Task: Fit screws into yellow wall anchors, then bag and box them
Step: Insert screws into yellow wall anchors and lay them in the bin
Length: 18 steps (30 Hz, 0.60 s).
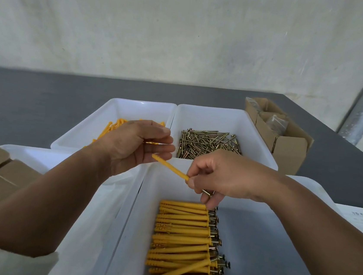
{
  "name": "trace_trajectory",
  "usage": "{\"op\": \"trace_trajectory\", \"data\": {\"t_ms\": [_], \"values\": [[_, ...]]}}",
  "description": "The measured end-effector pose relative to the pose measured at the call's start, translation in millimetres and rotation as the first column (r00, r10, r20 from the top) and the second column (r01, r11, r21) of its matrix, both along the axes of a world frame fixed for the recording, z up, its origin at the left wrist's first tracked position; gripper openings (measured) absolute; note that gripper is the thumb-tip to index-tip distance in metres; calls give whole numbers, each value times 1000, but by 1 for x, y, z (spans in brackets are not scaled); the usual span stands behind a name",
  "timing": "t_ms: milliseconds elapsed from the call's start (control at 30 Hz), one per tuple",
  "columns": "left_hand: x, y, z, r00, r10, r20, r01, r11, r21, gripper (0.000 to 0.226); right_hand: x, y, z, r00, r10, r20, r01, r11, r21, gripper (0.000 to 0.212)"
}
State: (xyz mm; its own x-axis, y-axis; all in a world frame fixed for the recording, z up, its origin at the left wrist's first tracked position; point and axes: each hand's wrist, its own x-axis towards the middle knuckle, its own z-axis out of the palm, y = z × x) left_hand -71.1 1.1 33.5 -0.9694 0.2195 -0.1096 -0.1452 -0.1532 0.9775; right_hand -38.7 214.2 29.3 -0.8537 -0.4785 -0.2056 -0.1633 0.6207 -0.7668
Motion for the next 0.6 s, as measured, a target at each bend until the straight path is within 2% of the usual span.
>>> {"op": "trace_trajectory", "data": {"t_ms": [67, 233, 300, 367, 433, 500, 533, 600], "values": [[-2, -2, -1, 999, 34, 7, -34, 999, 0, 5, 1, -1, 0, 999, 36, 1, -36, 994, 102, 7], [-11, -11, -4, 988, 144, -49, -147, 987, -61, 8, 4, -2, -2, 997, 81, -15, -73, 950, 303, 4], [-16, -16, -7, 966, 235, -104, -248, 958, -143, 7, 6, -4, -3, 993, 107, -42, -82, 916, 393, 7], [-21, -24, -12, 926, 323, -194, -368, 886, -282, 6, 8, -8, -4, 988, 144, -60, -98, 871, 482, 11], [-26, -32, -18, 864, 362, -350, -496, 729, -471, 7, 9, -10, -5, 983, 172, -59, -114, 833, 542, 13], [-29, -39, -23, 802, 309, -511, -595, 482, -643, 9, 10, -12, -7, 979, 200, -46, -136, 797, 588, 13], [-29, -41, -25, 791, 259, -554, -611, 365, -702, 9, 10, -13, -8, 976, 214, -36, -149, 780, 608, 14], [-31, -46, -30, 810, 161, -564, -586, 210, -782, 8, 11, -14, -10, 971, 237, -10, -176, 748, 640, 16]]}}
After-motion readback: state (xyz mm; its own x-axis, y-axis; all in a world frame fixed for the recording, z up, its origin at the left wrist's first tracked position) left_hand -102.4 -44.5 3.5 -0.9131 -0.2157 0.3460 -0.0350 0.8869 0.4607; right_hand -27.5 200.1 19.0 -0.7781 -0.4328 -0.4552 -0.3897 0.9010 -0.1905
